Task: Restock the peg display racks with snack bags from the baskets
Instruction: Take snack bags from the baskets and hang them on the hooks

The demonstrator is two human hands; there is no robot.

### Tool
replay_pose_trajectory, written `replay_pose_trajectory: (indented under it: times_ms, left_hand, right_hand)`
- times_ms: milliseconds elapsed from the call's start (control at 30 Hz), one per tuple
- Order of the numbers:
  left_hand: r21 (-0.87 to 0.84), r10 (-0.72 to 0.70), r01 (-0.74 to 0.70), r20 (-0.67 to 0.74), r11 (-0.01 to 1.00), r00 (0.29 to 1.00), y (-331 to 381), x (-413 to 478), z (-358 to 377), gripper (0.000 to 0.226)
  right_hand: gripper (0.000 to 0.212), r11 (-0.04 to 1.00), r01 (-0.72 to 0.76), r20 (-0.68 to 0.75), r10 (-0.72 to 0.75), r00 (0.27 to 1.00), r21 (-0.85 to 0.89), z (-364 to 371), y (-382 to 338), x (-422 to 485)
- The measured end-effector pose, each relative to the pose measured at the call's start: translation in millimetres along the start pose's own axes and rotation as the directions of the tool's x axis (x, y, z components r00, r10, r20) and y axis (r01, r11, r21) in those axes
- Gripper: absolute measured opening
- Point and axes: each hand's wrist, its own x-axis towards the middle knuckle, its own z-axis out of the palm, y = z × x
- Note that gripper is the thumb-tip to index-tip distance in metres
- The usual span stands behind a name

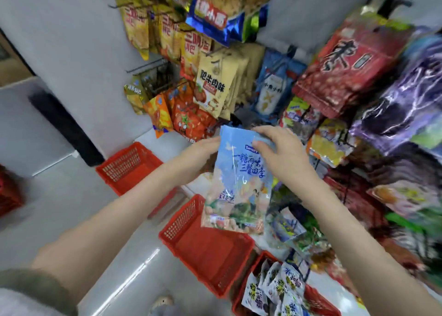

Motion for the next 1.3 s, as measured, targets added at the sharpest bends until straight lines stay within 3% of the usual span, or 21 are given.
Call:
replay_pose_trajectory:
  times_ms: [67,200,233,300,367,433,500,633,733,967,1233,1300]
  left_hand:
    - [-0.009,0.056,-0.056,-0.01,0.998,0.998,23,-8,18,0.025]
    - [-0.027,0.11,-0.111,-0.046,0.993,0.993,60,-10,44,0.077]
    - [-0.009,0.134,-0.134,-0.025,0.991,0.991,69,-9,50,0.073]
    - [0.177,0.278,-0.269,-0.025,0.947,0.96,86,-4,61,0.042]
    - [0.298,0.48,-0.443,-0.058,0.845,0.876,103,1,72,0.024]
    - [0.277,0.576,-0.533,-0.099,0.799,0.812,127,7,79,0.017]
    - [0.224,0.627,-0.595,-0.113,0.772,0.771,158,14,86,0.012]
    - [0.22,0.724,-0.698,-0.071,0.682,0.686,214,28,98,0.008]
    - [0.188,0.753,-0.736,-0.037,0.651,0.657,252,43,107,0.019]
    - [0.192,0.777,-0.761,-0.009,0.62,0.63,317,94,134,0.02]
    - [0.339,0.803,-0.731,-0.174,0.593,0.57,375,155,156,0.038]
    - [0.386,0.808,-0.716,-0.18,0.582,0.56,382,165,156,0.031]
  right_hand:
    - [0.024,1.0,-0.005,-0.05,0.003,0.999,-0.024,-32,-5,1]
    - [0.015,0.998,0.01,-0.19,-0.022,0.981,-0.062,-80,-16,4]
    - [0.015,0.997,0.005,-0.235,-0.023,0.972,-0.075,-90,-19,6]
    - [0.012,0.996,0.015,-0.325,-0.042,0.945,-0.083,-110,-25,10]
    - [0.01,0.996,0.052,-0.386,-0.078,0.919,-0.077,-130,-33,13]
    - [0.002,0.995,0.081,-0.407,-0.097,0.908,-0.057,-151,-43,20]
    - [0.01,0.993,0.102,-0.401,-0.114,0.909,-0.051,-175,-56,30]
    - [0.005,0.994,0.097,-0.419,-0.108,0.901,-0.048,-226,-70,59]
    - [0.005,0.995,0.097,-0.478,-0.072,0.875,0.028,-260,-78,75]
    - [0.008,0.986,0.037,-0.522,0.054,0.851,0.162,-314,-70,116]
    - [0.005,0.987,0.085,-0.684,0.032,0.729,0.137,-348,-47,197]
    - [0.002,0.985,0.109,-0.717,0.02,0.697,0.134,-347,-43,211]
